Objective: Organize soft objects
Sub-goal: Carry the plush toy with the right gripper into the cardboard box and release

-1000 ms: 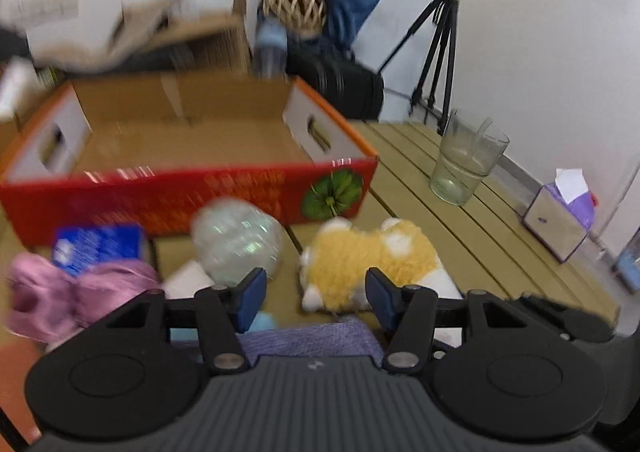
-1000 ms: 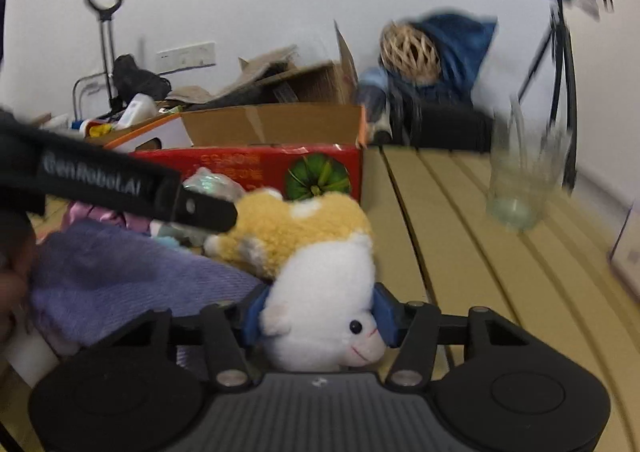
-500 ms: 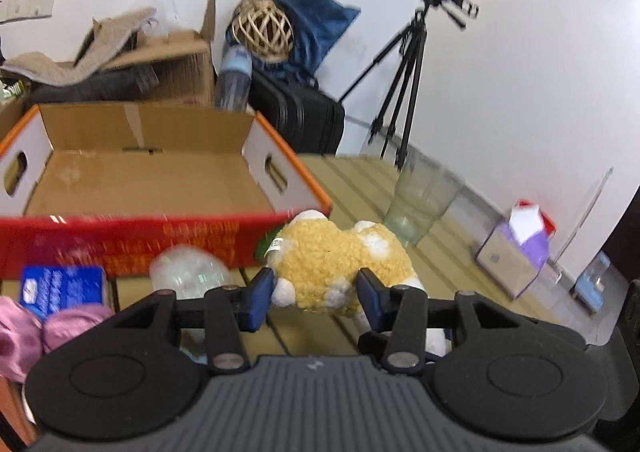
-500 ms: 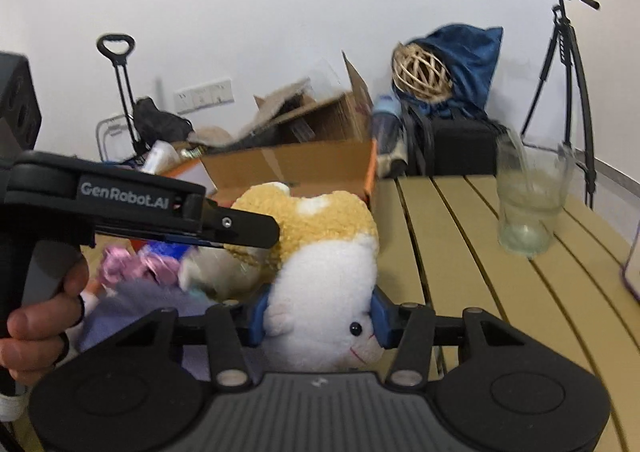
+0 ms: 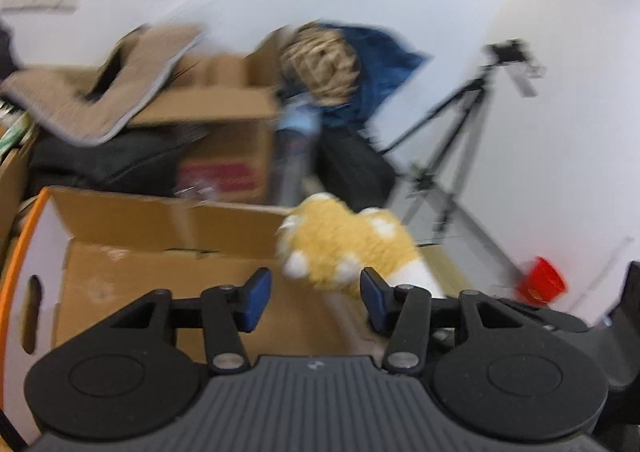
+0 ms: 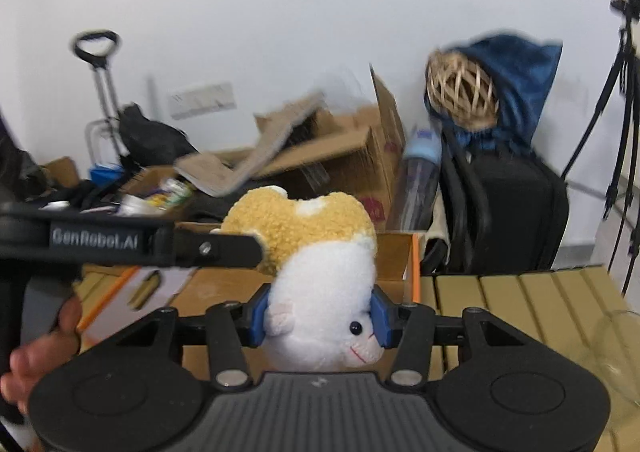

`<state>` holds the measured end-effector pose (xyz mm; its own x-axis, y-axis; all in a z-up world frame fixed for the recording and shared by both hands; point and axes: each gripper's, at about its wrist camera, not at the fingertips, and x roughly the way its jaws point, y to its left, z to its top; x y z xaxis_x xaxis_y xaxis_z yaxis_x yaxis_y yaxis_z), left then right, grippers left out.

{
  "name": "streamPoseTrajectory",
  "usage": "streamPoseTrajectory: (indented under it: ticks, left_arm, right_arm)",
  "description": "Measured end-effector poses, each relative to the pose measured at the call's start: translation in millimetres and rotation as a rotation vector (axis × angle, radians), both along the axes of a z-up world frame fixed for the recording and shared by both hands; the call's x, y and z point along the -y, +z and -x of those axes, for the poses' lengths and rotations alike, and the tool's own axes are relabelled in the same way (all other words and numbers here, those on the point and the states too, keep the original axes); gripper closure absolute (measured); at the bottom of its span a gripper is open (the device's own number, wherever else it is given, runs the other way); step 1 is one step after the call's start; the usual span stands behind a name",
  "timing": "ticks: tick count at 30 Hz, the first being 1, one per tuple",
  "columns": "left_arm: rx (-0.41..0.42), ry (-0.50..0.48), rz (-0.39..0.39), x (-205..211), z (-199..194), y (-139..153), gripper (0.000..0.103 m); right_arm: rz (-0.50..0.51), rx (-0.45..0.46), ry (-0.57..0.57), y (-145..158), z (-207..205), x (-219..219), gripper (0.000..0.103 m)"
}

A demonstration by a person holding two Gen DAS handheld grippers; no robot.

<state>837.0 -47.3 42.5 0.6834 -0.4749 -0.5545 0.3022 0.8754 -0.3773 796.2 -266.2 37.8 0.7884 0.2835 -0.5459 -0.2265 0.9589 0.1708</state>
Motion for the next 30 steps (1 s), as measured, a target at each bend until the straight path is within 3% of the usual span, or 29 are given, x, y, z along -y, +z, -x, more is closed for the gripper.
streamPoseTrajectory:
  ticks: [3,5,8,13,18,21,25,30]
  left_arm:
    - [-0.043,0.061,-0.058,-8,-24,-22,0.052]
    - [-0.053,0.110,-0.086,-17,-31,-32,0.052]
    - [-0.036,0.115,-0.115,-31,-31,-40,0.049]
    - [-0.017,0.146,-0.145,-53,-18,-32,0.045]
    - [0.042,0.161,-0.184,-73,17,5,0.042]
    - [0.100,0.183,-0.198,-91,49,43,0.034]
    - [0.182,0.214,-0.184,-113,104,97,0.024]
    - [0.278,0.223,-0.198,-126,191,134,0.020]
  right_arm:
    - [0.027,-0.094,-0.017,-26,-48,-13,0.056]
    - [0.115,-0.121,-0.067,-43,-67,-23,0.056]
    - [0.171,-0.172,-0.087,-62,-77,-28,0.052]
    - [0.240,-0.150,-0.121,-65,-78,-33,0.045]
    - [0.250,-0.080,-0.113,-22,-55,-28,0.045]
    - [0.237,-0.031,-0.108,16,-28,-20,0.045]
    - [0.217,0.039,-0.103,69,26,-11,0.038]
    - [0.187,0.131,-0.091,117,105,-1,0.031]
